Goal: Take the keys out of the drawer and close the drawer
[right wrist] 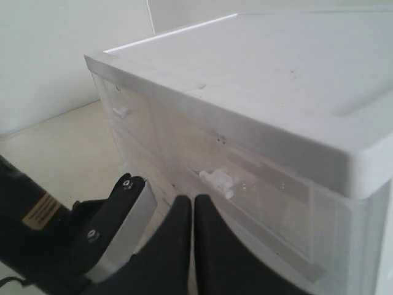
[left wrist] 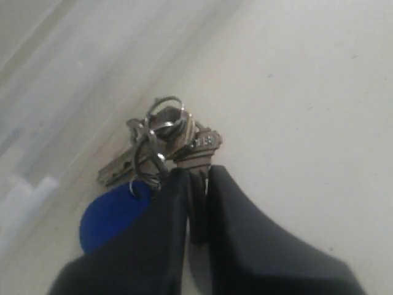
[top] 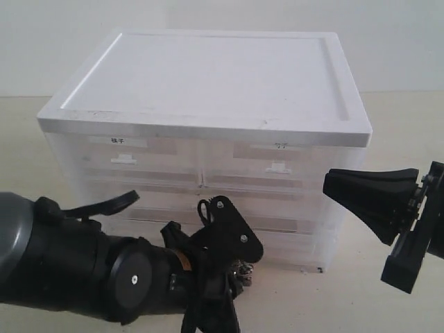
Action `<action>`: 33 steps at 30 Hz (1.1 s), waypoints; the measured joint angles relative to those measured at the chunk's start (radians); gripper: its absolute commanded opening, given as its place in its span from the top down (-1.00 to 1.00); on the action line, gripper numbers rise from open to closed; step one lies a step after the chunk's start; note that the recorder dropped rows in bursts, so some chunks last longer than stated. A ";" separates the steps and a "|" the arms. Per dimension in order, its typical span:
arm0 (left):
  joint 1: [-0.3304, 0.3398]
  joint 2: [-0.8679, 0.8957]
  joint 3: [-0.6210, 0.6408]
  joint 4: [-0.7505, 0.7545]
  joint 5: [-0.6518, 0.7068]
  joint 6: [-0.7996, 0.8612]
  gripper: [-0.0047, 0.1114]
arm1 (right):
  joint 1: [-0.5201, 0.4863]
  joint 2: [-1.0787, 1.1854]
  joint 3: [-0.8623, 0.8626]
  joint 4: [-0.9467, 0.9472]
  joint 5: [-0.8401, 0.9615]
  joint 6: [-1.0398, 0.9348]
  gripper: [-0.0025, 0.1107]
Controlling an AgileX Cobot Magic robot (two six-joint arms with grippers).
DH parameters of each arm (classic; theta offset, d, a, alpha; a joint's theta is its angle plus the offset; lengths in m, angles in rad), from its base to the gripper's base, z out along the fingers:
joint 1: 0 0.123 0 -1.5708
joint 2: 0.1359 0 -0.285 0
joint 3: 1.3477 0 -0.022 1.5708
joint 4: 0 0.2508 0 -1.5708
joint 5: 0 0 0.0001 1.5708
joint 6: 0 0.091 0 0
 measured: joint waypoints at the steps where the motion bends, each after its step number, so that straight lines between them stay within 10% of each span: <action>1: -0.031 -0.002 0.000 0.002 -0.033 0.000 0.80 | 0.000 0.000 0.000 0.000 0.000 0.000 0.96; 13: 0.029 -0.060 0.077 -0.036 -0.110 0.058 0.58 | 0.000 0.000 0.000 0.000 0.020 0.000 0.96; 25: -0.146 -0.077 0.047 0.203 -0.106 -0.148 0.58 | 0.000 0.000 0.000 0.002 0.026 0.000 0.96; 33: -0.144 0.083 -0.021 0.237 -0.134 -0.168 0.58 | 0.000 0.000 0.000 0.004 0.052 0.000 0.96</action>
